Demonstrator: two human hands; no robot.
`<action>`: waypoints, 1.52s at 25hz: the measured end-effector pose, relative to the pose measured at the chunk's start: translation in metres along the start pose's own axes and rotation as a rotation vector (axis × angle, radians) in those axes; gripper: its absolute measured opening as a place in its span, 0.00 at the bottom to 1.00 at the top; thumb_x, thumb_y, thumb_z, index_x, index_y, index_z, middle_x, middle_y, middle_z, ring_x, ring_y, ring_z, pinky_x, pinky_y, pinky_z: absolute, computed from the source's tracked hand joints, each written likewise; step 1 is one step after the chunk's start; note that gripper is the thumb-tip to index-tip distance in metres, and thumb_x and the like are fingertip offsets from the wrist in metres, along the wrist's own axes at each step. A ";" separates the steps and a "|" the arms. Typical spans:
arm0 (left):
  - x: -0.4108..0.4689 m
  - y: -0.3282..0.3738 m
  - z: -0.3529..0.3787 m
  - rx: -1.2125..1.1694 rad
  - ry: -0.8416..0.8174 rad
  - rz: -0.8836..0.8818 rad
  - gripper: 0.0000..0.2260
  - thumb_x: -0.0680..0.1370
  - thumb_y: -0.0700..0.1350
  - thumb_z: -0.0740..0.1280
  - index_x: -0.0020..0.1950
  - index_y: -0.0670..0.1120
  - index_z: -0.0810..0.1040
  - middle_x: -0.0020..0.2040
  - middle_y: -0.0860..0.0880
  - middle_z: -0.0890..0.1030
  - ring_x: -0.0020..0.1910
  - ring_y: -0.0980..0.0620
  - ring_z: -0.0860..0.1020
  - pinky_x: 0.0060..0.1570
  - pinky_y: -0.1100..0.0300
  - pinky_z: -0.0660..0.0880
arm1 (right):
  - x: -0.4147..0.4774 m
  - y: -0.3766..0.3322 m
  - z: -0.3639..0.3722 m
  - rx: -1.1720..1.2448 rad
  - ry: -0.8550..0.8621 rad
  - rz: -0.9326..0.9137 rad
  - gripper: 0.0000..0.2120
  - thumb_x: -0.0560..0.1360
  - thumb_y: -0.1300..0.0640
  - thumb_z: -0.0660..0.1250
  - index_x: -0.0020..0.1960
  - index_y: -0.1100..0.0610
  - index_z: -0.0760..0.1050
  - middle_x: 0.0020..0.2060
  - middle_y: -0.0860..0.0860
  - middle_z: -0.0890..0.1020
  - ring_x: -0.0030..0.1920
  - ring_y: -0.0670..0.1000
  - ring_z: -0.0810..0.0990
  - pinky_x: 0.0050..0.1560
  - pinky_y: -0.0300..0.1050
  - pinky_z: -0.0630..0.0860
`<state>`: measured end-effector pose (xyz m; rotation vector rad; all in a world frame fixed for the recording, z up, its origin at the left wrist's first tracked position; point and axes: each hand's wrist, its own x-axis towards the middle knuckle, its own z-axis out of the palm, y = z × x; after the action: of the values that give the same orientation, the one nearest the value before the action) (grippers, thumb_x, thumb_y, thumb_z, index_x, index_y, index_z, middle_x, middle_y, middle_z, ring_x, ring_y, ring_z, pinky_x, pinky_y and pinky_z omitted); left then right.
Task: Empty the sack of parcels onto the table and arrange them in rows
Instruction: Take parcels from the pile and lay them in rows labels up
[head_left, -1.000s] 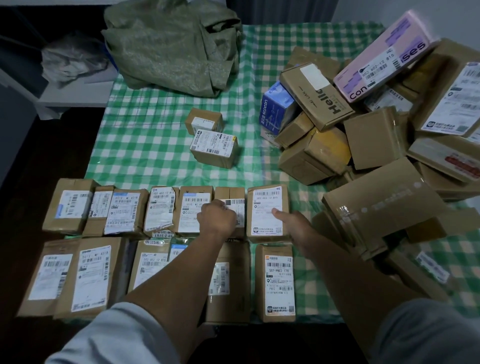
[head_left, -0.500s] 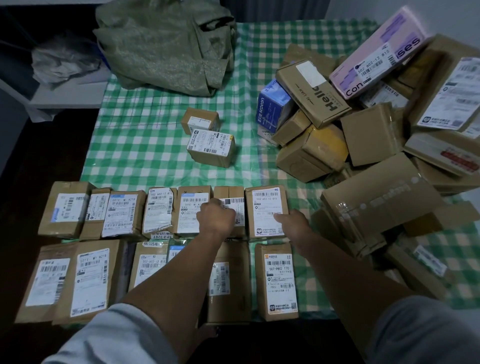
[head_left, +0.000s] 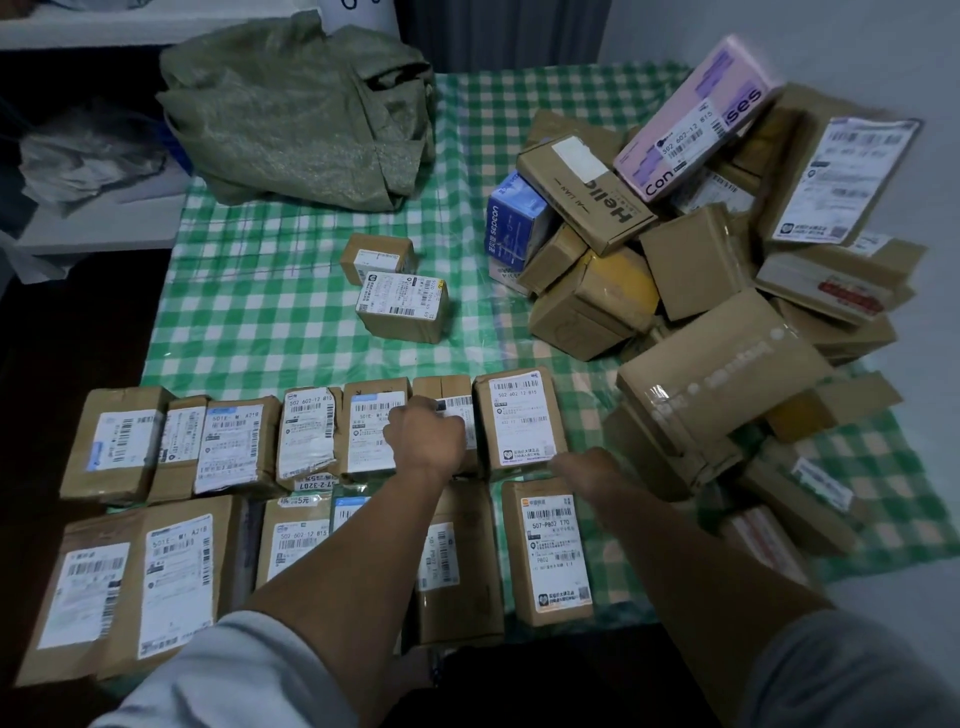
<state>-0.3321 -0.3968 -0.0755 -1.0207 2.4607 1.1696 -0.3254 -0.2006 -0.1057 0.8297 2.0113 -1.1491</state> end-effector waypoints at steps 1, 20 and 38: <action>-0.002 -0.001 0.000 -0.012 0.005 0.018 0.17 0.75 0.41 0.66 0.64 0.44 0.79 0.64 0.40 0.74 0.63 0.37 0.73 0.59 0.46 0.76 | -0.005 0.007 0.000 -0.010 -0.036 0.020 0.17 0.76 0.51 0.69 0.54 0.65 0.79 0.45 0.58 0.85 0.41 0.55 0.84 0.40 0.43 0.75; -0.029 -0.045 -0.004 -0.100 -0.085 0.086 0.03 0.76 0.39 0.67 0.49 0.45 0.78 0.53 0.44 0.82 0.54 0.42 0.80 0.57 0.51 0.78 | -0.021 0.053 0.046 -0.207 0.036 -0.101 0.09 0.71 0.65 0.70 0.51 0.65 0.78 0.46 0.60 0.85 0.44 0.59 0.85 0.47 0.54 0.85; -0.053 -0.025 0.001 -0.170 -0.162 0.140 0.06 0.75 0.39 0.66 0.41 0.49 0.75 0.49 0.43 0.82 0.51 0.40 0.80 0.51 0.52 0.77 | -0.054 0.056 0.025 -0.130 0.120 -0.118 0.07 0.73 0.61 0.67 0.41 0.60 0.69 0.37 0.55 0.78 0.40 0.56 0.79 0.35 0.44 0.70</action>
<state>-0.2764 -0.3810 -0.0658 -0.7695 2.3699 1.4651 -0.2450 -0.2106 -0.0989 0.7376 2.2338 -1.0408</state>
